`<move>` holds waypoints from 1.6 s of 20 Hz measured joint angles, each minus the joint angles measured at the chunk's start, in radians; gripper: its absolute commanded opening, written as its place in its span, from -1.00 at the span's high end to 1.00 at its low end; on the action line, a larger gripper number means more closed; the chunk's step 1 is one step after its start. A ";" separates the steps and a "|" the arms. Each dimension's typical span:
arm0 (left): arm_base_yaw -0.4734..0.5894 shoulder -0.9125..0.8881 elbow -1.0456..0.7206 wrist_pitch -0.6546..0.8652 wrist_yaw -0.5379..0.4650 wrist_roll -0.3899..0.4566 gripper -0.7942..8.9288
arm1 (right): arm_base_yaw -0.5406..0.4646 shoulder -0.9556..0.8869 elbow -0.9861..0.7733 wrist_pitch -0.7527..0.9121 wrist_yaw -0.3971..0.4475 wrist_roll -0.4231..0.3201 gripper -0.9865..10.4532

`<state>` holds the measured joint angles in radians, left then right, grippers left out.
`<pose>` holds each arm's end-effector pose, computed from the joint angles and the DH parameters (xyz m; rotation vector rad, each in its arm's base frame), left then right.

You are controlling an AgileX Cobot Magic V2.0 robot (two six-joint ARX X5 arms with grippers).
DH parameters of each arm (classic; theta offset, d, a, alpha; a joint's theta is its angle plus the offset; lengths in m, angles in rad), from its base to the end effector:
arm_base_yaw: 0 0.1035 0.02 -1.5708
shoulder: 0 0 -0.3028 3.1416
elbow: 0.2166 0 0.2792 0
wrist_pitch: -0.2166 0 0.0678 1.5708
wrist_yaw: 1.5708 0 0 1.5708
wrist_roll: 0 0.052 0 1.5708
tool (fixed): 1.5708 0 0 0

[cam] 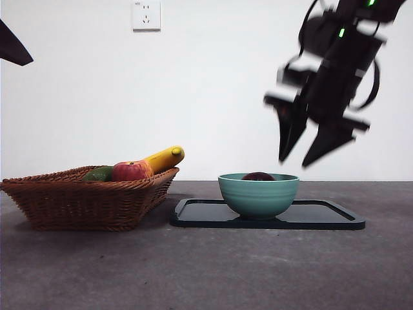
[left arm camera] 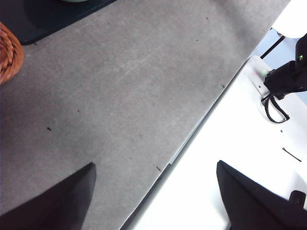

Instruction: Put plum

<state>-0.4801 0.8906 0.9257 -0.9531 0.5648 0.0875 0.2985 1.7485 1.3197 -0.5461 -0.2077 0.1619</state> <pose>0.1360 -0.1022 0.3197 0.0330 0.9144 -1.0087 0.3917 0.1317 0.2445 0.1009 1.0185 0.3842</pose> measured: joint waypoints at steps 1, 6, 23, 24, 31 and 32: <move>0.000 0.000 0.000 0.000 0.000 0.000 0.01 | -0.002 -0.064 0.003 -0.025 -0.001 -0.002 0.44; 0.000 0.000 0.000 0.001 0.000 0.000 0.01 | 0.019 -0.369 0.010 -0.225 -0.050 -0.035 0.44; 0.000 0.000 0.000 0.004 0.000 0.000 0.01 | 0.185 -0.937 -0.490 -0.264 -0.118 -0.042 0.44; 0.000 0.000 0.000 0.004 0.000 0.000 0.01 | 0.185 -0.942 -0.491 -0.263 -0.129 -0.042 0.44; 0.000 0.000 0.000 0.004 0.000 0.000 0.01 | 0.185 -0.946 -0.491 -0.249 -0.130 -0.042 0.44; 0.000 0.000 0.000 0.004 0.000 0.000 0.01 | 0.185 -0.946 -0.491 -0.249 -0.130 -0.042 0.44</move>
<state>-0.4801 0.8906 0.9257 -0.9493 0.5648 0.0875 0.4835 0.8028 0.8288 -0.7956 -0.3378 0.1204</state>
